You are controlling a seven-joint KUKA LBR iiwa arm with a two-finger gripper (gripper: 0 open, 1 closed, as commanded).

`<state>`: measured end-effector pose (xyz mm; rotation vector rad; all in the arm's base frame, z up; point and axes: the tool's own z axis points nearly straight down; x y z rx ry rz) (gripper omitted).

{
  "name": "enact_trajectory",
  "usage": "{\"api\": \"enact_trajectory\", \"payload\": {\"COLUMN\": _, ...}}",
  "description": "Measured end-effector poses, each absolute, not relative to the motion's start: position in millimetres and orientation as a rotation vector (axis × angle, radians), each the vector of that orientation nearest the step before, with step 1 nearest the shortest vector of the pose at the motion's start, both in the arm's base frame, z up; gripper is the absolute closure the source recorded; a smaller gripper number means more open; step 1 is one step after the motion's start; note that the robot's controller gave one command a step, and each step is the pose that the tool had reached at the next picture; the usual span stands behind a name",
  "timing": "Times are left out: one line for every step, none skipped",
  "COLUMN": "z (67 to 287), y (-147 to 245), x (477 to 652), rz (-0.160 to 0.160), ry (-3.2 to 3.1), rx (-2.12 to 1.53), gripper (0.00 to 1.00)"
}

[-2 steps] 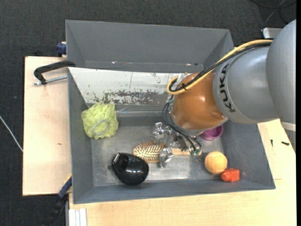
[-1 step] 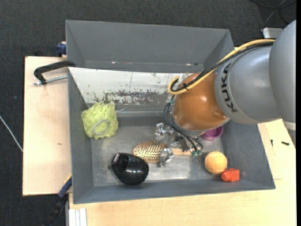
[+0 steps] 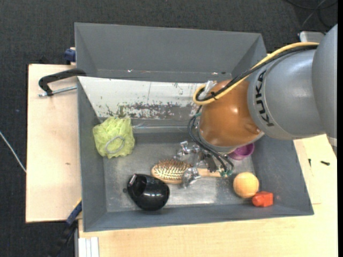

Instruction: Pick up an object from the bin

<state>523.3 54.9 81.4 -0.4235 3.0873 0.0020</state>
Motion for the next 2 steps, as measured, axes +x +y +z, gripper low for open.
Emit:
{"api": "enact_trajectory", "payload": {"z": 97, "y": 55, "x": 522.2, "rz": 0.002, "ry": 3.101, "rx": -0.426, "gripper": 1.00}}
{"api": "enact_trajectory", "payload": {"z": 114, "y": 55, "x": 522.1, "rz": 0.002, "ry": 3.105, "rx": -0.426, "gripper": 1.00}}
